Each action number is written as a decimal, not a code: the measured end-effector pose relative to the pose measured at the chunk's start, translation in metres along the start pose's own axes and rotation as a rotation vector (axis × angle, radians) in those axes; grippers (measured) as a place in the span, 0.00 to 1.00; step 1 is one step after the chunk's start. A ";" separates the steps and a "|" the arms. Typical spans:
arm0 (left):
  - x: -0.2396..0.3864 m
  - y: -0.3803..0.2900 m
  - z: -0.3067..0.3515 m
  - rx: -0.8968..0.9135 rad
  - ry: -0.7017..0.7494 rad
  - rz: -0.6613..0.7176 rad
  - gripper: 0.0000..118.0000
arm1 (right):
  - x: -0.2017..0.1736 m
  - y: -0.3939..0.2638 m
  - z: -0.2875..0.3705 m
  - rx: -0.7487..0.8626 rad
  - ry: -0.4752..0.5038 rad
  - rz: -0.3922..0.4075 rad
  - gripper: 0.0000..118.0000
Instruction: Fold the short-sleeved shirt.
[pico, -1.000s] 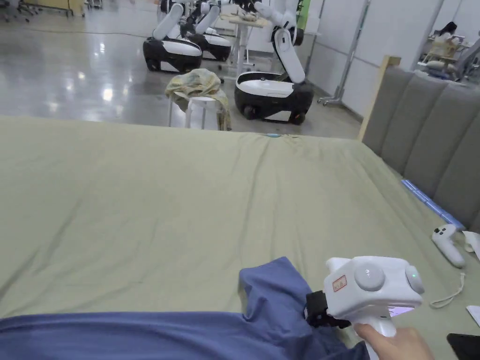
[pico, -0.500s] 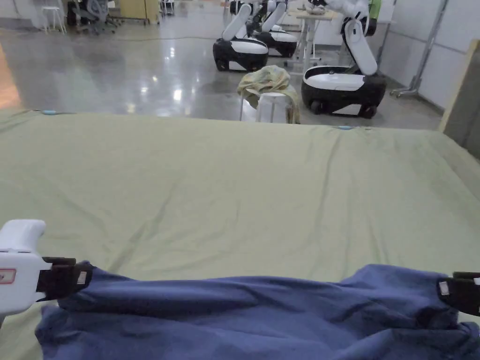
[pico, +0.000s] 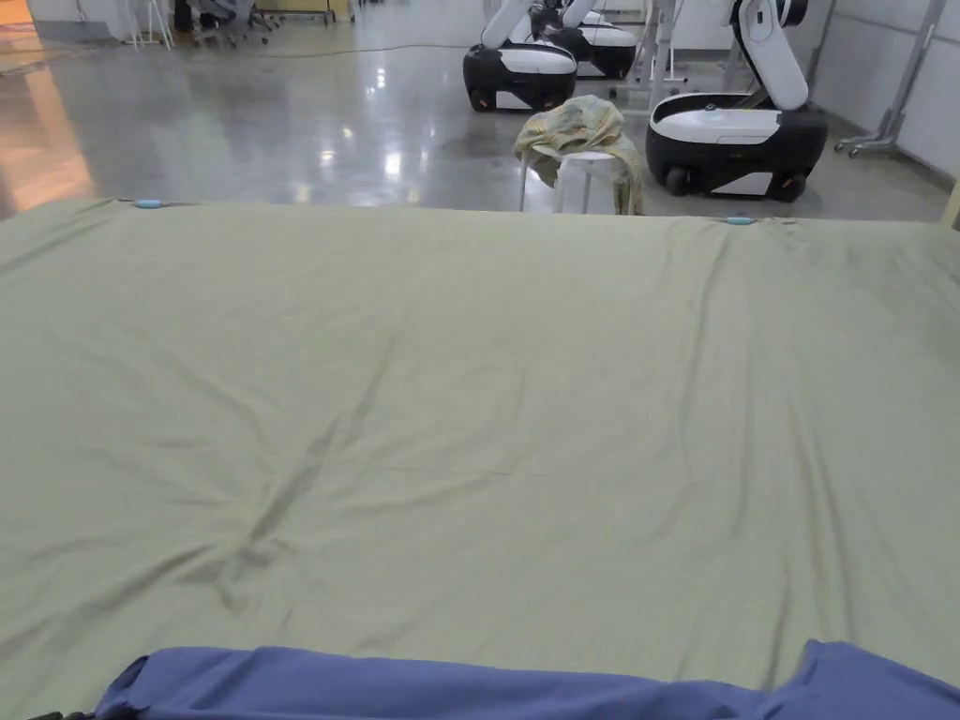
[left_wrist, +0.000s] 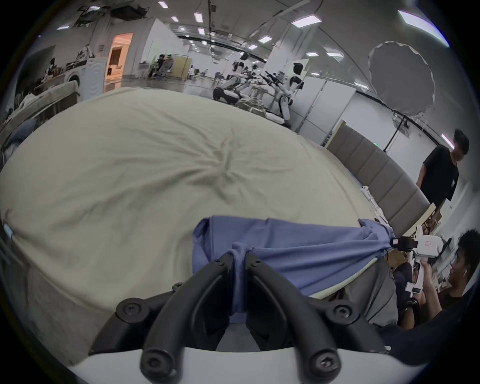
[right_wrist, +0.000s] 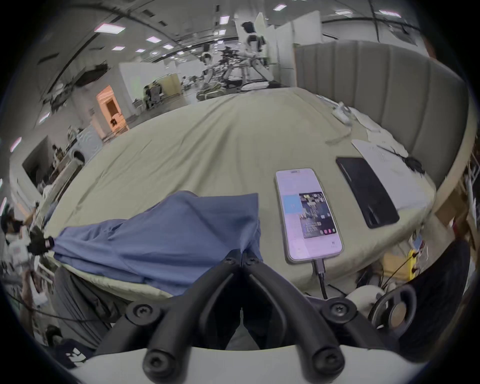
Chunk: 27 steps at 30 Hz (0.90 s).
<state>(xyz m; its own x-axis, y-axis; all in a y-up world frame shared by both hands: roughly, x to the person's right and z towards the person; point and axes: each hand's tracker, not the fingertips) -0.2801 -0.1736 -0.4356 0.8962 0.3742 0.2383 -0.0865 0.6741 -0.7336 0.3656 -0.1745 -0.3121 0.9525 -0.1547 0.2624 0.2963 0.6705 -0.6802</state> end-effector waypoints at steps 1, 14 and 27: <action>-0.001 -0.002 -0.001 0.007 0.007 -0.005 0.07 | -0.001 -0.001 -0.001 0.005 -0.001 0.000 0.00; 0.062 0.022 0.065 0.366 0.117 -0.164 0.42 | -0.021 0.016 0.044 0.261 -0.103 0.144 0.37; 0.159 0.022 0.085 0.552 0.184 -0.391 0.40 | -0.144 0.040 0.074 0.534 0.107 0.256 0.40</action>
<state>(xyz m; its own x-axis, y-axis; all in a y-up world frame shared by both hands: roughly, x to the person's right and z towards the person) -0.1767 -0.0452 -0.3595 0.9615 -0.0429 0.2713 0.0928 0.9804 -0.1740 0.2350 -0.0714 -0.3262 0.9989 0.0062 0.0467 0.0065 0.9635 -0.2676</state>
